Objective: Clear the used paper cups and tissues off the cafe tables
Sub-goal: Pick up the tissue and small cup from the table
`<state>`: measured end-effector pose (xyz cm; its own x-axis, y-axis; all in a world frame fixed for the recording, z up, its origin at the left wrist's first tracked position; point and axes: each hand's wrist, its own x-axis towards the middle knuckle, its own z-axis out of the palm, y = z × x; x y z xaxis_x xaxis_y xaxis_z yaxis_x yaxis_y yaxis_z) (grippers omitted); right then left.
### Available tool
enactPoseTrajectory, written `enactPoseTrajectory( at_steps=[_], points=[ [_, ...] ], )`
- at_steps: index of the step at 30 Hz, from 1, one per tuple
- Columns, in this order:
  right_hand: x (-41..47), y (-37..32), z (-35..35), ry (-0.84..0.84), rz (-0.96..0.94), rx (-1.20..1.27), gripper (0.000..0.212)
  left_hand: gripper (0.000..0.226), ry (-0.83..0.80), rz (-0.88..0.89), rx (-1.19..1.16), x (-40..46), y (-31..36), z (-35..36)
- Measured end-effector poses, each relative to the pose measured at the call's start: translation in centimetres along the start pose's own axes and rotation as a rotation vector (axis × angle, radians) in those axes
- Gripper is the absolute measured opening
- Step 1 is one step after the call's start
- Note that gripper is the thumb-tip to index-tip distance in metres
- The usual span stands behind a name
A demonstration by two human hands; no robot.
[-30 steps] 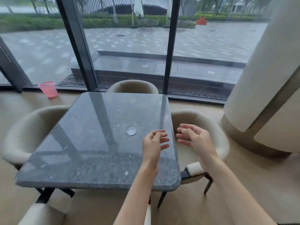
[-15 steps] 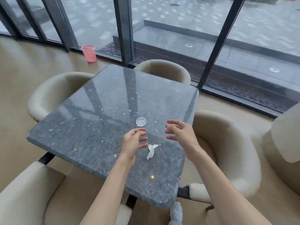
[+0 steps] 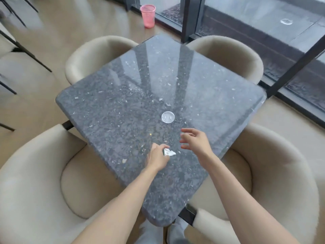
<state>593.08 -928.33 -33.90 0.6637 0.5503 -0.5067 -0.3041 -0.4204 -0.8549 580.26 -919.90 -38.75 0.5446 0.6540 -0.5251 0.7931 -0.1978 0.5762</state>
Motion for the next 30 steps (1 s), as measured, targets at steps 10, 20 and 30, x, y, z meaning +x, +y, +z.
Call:
enactPoseTrajectory(
  at_steps=[10, 20, 30],
  points=[
    [5.1, 1.4, 2.8, -0.053, 0.054, -0.06, 0.021, 0.03, 0.093, 0.01, 0.151, 3.2, -2.3, 3.8],
    [9.8, -0.2, 6.3, 0.038, -0.063, -0.429, 0.039, 0.009, 0.306, -0.155, -0.371, 6.6, -2.2, -1.6],
    [16.7, 1.7, 9.6, 0.019, -0.221, -1.097, 0.088, 0.015, 0.327, -0.185, -0.738, 7.9, -3.6, -7.2]
  ],
)
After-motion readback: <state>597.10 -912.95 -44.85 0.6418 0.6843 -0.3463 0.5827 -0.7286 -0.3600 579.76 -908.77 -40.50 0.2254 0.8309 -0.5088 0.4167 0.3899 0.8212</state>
